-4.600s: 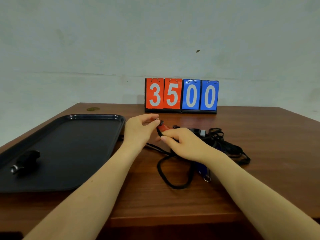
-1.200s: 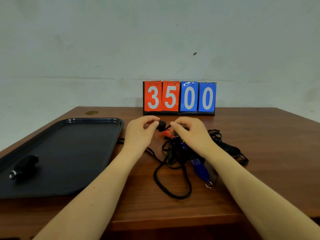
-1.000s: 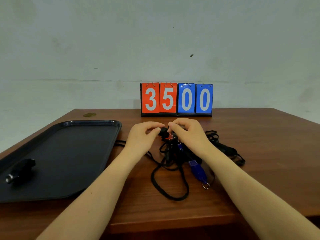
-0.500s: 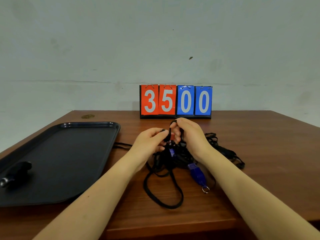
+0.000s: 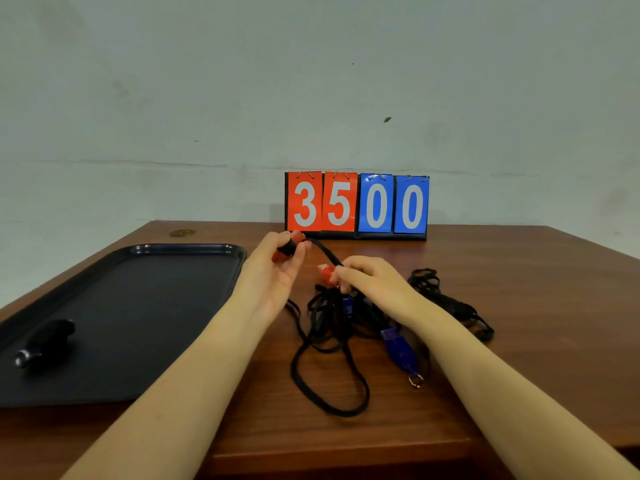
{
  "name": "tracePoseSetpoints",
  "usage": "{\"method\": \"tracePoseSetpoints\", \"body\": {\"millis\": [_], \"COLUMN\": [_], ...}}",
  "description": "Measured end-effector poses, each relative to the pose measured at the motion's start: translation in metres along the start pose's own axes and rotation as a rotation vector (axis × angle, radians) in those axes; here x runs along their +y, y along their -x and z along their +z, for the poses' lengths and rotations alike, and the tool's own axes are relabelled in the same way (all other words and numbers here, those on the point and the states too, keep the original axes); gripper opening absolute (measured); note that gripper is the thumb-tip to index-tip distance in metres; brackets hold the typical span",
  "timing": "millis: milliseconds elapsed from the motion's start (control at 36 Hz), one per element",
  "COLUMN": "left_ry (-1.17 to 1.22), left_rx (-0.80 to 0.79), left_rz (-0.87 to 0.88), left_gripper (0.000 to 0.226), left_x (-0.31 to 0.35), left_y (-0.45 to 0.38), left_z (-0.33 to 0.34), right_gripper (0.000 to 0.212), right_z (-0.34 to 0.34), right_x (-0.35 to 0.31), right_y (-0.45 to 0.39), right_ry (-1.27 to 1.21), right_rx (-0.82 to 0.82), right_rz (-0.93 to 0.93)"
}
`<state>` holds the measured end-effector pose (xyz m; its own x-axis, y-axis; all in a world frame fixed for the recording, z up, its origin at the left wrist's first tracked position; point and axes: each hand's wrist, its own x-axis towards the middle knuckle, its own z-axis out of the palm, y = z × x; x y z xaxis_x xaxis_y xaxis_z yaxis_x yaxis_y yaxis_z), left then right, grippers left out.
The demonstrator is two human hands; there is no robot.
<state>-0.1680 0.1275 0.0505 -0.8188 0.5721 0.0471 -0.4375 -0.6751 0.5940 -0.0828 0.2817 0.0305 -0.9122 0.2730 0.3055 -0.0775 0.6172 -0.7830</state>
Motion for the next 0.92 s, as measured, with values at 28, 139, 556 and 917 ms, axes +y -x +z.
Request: {"method": "tracePoseSetpoints", "body": {"millis": [28,139,556,917], "left_ry": [0.010,-0.077,-0.453,-0.504], "left_rx": [0.017,0.151,0.206,-0.052], "left_rz": [0.022,0.165,0.239,0.214], "left_gripper": [0.009,0.007,0.011,0.017], "left_x": [0.001,0.004,-0.003,-0.012], "left_y": [0.000,-0.004,-0.006,-0.003], "left_z": [0.000,-0.003,-0.004,0.002], "right_gripper": [0.021,0.018,0.026,0.026], "right_z": [-0.001,-0.006,-0.010,0.006], "right_x": [0.000,0.004,-0.002,0.001], "right_y": [0.000,-0.001,-0.004,-0.002], "right_ry": [0.081,0.302,-0.139,0.201], "right_rx": [-0.004,0.036,0.369,0.045], "right_rz": [0.012,0.067,0.120,-0.116]}}
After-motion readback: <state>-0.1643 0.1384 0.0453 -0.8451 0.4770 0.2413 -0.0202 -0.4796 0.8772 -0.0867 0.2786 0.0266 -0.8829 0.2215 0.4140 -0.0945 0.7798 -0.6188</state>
